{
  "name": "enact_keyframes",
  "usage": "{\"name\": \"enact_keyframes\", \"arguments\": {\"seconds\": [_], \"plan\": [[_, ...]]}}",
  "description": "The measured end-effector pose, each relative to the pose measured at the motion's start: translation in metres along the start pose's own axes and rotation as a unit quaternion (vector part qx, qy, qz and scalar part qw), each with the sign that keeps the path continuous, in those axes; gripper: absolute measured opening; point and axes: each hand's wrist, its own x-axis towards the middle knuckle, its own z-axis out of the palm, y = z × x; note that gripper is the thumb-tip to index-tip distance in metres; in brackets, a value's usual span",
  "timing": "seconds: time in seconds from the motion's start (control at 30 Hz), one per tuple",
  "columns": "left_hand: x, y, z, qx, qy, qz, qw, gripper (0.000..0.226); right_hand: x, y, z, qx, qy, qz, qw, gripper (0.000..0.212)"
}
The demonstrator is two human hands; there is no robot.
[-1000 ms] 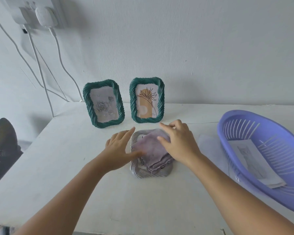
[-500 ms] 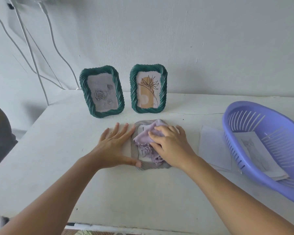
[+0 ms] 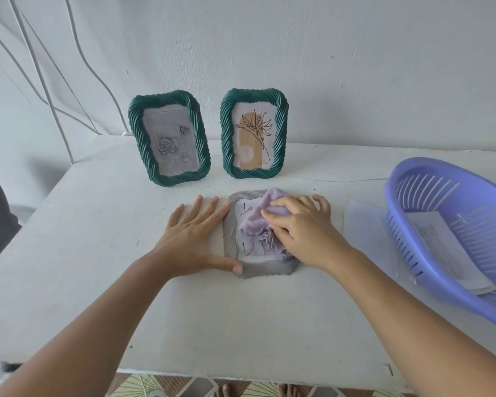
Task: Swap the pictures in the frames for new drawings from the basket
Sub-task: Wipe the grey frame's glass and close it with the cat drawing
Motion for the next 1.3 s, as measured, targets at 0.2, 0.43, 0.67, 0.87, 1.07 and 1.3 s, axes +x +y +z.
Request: {"name": "enact_keyframes", "arguments": {"seconds": [0.2,0.43,0.67,0.87,1.07,1.3], "plan": [[0.000,0.001,0.001,-0.003,0.008,0.005,1.000,0.135,0.031,-0.024,0.006,0.001,0.007,0.033,0.999,0.031],[0.002,-0.001,0.001,-0.003,0.007,0.001,1.000,0.136,0.015,0.000,0.000,0.000,0.011,0.011,1.000,0.031],[0.001,0.000,0.001,-0.004,0.010,0.004,1.000,0.136,0.031,-0.029,0.009,0.024,0.014,0.004,1.000,0.031],[0.001,0.000,0.001,-0.001,0.007,-0.002,1.000,0.134,0.019,0.002,-0.002,-0.008,0.013,0.023,1.000,0.029],[0.001,0.000,0.000,-0.004,0.011,0.003,1.000,0.129,0.030,-0.028,0.006,0.027,0.003,-0.006,1.000,0.033],[0.001,-0.001,0.001,-0.005,0.010,0.000,1.000,0.131,0.025,-0.001,-0.005,0.000,0.001,0.014,1.000,0.031]]}}
